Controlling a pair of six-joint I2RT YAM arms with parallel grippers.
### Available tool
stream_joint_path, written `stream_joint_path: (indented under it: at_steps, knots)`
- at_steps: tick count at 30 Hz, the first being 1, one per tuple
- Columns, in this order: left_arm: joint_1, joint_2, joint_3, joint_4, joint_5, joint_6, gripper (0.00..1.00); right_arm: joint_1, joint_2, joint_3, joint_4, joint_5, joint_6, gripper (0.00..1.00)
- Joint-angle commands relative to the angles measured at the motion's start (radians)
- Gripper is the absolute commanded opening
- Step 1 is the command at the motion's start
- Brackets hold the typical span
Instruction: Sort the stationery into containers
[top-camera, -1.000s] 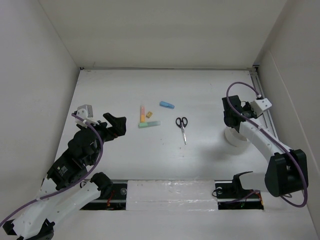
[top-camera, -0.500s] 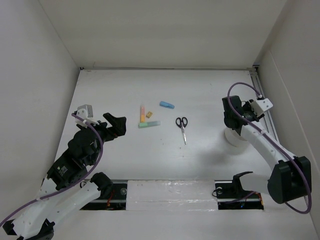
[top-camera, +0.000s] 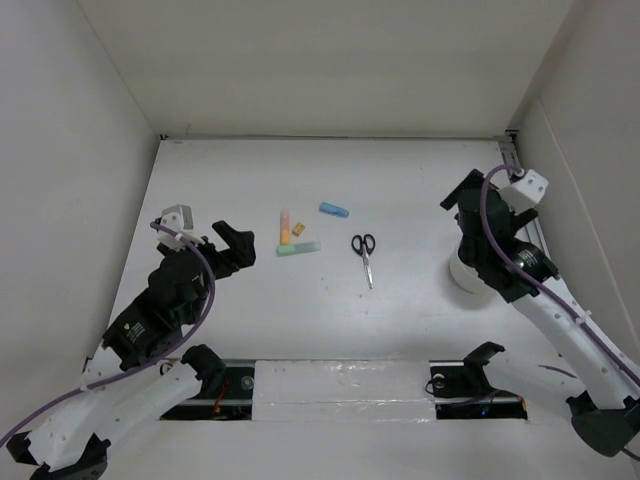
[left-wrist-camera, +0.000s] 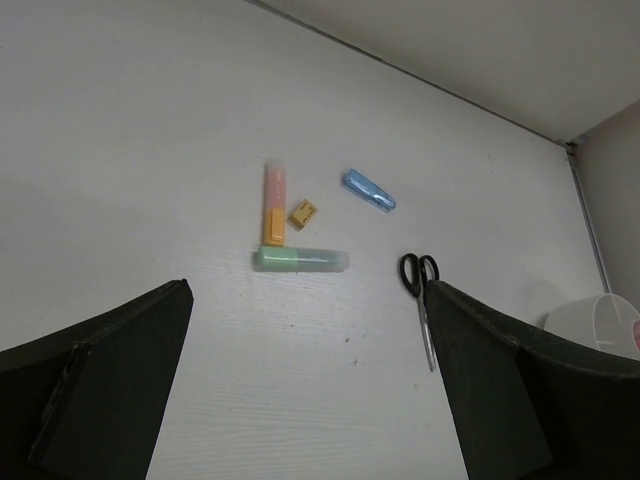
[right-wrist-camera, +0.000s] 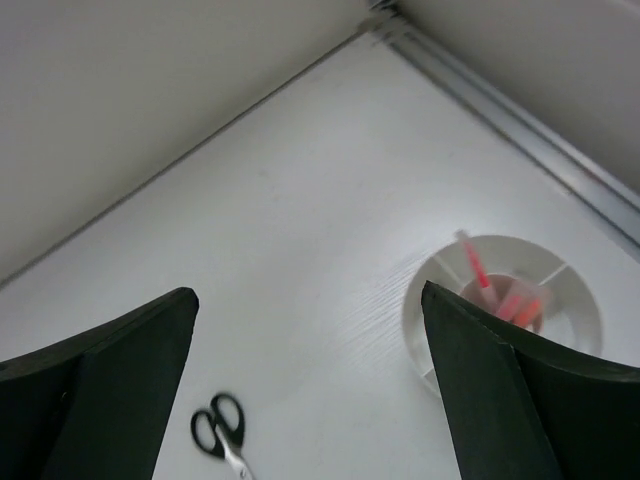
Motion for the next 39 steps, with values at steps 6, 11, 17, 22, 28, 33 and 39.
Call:
stream_joint_path:
  at_steps: [6,11,17,22,28,33,39]
  knots:
    - [0.004,0.103,0.020,-0.009,-0.058,-0.025,1.00,0.207,0.090,0.047,0.083,-0.382,-0.200,1.00]
    - [0.004,0.206,0.029,-0.027,-0.058,-0.035,1.00,0.245,0.057,0.010,0.195,-0.586,-0.212,0.99]
    - [0.004,0.321,0.049,-0.038,0.016,-0.035,1.00,0.207,0.222,0.097,0.111,-0.730,-0.262,0.99]
    - [0.004,0.312,0.022,0.055,0.212,0.060,1.00,0.038,0.397,0.139,0.120,-0.890,-0.301,0.96]
    - [0.004,0.335,0.022,0.067,0.240,0.085,1.00,-0.046,0.536,0.160,0.148,-0.893,-0.311,0.90]
    - [0.004,0.344,0.031,0.047,0.216,0.084,1.00,-0.069,0.587,0.126,0.190,-0.933,-0.311,0.81]
    - [0.004,0.367,0.022,0.074,0.272,0.102,1.00,-0.080,0.547,0.079,0.238,-0.924,-0.301,0.76]
